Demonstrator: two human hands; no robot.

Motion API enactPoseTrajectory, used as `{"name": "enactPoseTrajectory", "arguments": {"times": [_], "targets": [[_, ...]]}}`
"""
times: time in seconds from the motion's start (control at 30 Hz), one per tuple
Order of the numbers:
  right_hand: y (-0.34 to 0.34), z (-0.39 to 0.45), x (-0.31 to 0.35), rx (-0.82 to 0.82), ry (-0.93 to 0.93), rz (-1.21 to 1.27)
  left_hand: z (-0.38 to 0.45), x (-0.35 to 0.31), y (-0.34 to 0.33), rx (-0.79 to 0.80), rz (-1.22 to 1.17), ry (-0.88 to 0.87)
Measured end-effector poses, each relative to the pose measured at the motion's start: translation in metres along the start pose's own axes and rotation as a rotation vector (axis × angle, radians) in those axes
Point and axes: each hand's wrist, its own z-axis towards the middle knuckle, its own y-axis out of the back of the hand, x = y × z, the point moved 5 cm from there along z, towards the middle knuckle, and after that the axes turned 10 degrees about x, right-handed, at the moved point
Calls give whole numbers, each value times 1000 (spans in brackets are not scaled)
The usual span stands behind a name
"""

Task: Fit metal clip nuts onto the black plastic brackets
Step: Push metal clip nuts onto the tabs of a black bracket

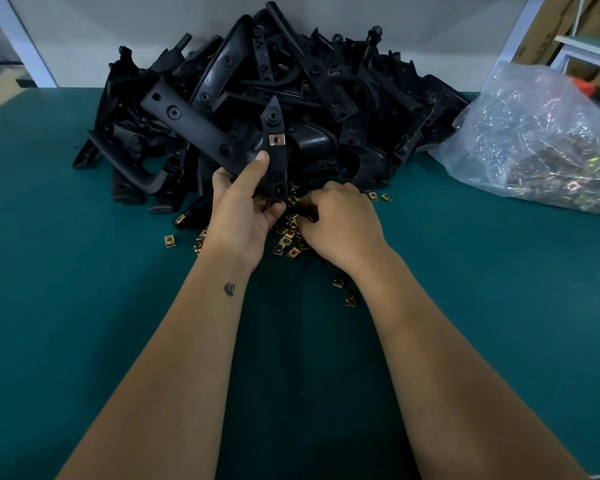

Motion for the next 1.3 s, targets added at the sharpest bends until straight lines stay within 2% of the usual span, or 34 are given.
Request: {"name": "enactPoseTrajectory", "arguments": {"times": [0.23, 0.43, 0.77, 1.0, 1.17, 1.3], "targets": [[-1, -2, 4, -1, -6, -4, 0, 1, 0, 0, -4, 11], [0, -1, 0, 47, 2, 165, -1, 2, 0, -8, -5, 22], [5, -4, 3, 21, 9, 319, 0, 2, 0, -14, -24, 23], [8, -3, -9, -74, -67, 697, 0, 2, 1, -23, -31, 33], [12, -3, -15, -165, -87, 1168, 0, 3, -3, 9, -64, 31], [11, -1, -15, -194, -58, 1409, 0, 5, -7, 70, -10, 21]]}}
